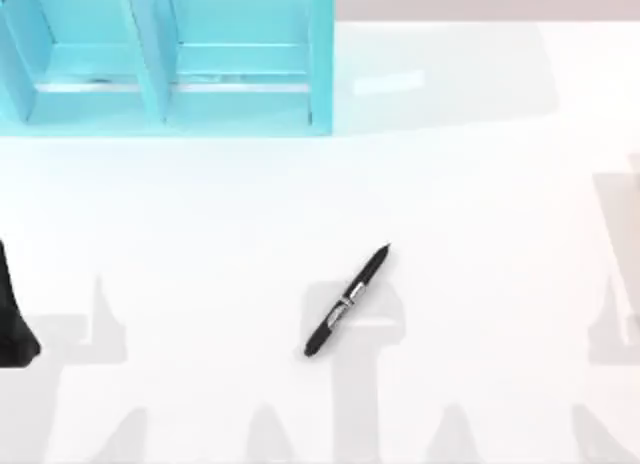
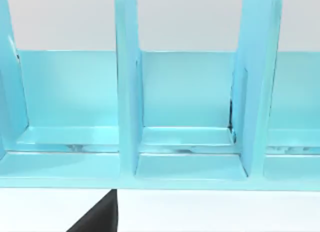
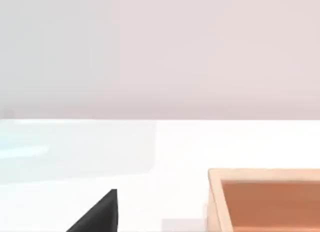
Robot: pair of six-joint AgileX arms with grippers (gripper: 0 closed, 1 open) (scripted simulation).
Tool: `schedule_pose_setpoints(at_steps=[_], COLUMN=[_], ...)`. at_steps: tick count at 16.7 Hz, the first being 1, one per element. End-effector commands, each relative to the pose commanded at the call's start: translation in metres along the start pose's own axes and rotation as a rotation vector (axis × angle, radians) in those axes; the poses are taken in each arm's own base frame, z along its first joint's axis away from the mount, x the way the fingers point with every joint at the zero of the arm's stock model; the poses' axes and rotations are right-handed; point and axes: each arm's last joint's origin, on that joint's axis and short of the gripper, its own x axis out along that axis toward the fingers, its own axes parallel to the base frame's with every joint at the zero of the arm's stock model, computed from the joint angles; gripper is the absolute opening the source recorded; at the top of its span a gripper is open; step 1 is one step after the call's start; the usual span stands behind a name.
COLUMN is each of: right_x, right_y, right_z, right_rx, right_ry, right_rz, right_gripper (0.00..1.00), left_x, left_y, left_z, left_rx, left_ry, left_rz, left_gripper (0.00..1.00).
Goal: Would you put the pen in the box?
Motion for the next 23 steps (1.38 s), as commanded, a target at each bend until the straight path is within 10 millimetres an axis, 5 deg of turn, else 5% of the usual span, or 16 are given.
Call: schedule_pose_setpoints(at_steps=[6,12,19,23], right_x=[0.002,0.029,0.118,0.179], right_y=[0.003,0.016,0.066,0.128], right_z=[0.01,0.066,0.15,0.159], right_rx=[0.042,0.246,0.586,0.714], right_ry=[0.091,0.378,0.73,0.967], right_rz=[0.034,0.088,0.083,0.024], right_gripper=[1.0,1.0,1.0,1.0], left_x=[0.0,0.0,0.0,0.0], left_y=[0.0,0.0,0.0,0.0], left_z=[0.0,0.0,0.0,0.0], left_rx=[0.0,0.0,0.0,0.0], left_ry=[0.0,0.0,0.0,0.0], left_rz=[0.0,0.0,0.0,0.0], left_gripper=[1.0,1.0,1.0,1.0])
